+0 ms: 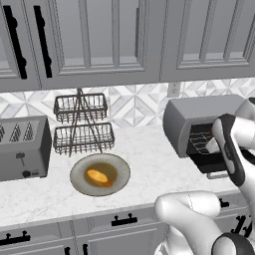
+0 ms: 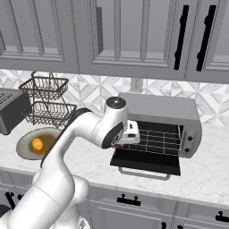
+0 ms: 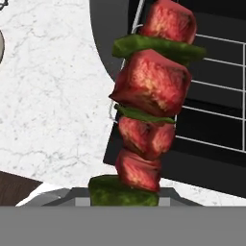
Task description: Pick up the kebab skewer and baguette bread, and place them inside the toaster oven. Close the toaster oven door and start by setting the timer.
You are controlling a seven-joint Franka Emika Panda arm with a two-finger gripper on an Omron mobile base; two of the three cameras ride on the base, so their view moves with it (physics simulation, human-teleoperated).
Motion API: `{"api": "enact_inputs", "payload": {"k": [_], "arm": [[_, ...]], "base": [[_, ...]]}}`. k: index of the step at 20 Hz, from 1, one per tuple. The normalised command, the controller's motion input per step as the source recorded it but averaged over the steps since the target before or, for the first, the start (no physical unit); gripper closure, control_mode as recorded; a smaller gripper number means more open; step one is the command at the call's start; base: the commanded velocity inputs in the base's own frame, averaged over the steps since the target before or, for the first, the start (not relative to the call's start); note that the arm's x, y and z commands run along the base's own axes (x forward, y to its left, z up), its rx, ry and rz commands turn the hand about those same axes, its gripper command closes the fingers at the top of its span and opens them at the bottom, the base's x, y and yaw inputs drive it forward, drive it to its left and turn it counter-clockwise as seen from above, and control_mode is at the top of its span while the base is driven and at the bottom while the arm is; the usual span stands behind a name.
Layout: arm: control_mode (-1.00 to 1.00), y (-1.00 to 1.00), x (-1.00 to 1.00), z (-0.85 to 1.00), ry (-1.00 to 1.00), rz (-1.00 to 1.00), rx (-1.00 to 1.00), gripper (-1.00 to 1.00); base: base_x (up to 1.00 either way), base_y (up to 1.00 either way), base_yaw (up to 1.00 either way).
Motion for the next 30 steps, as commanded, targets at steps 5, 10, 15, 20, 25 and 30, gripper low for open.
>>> {"api": "enact_inputs", "payload": {"k": [5,10,15,20,25,30], "arm": [[-1.00,-0.21,0.30,-0.11,0.02,0.00,0.00,1.00],[-1.00,-0.07,0.14,-0.21,0.02,0.00,0.00,1.00],[-1.00,0.00,0.13,-0.21,0.00,0.00,0.00,1.00],[-1.00,0.00,0.25,-0.02,0.00,0.00,0.00,1.00],[-1.00,-0.01,0.19,-0.10,0.02,0.00,0.00,1.00],[-1.00,-0.08,0.14,-0.18,0.02,0.00,0.01,1.00]], "base": [[0.00,0.00,0.00],[0.00,0.00,0.00],[0.00,0.00,0.00],[0.00,0.00,0.00],[0.00,0.00,0.00],[0.00,0.00,0.00]]}}
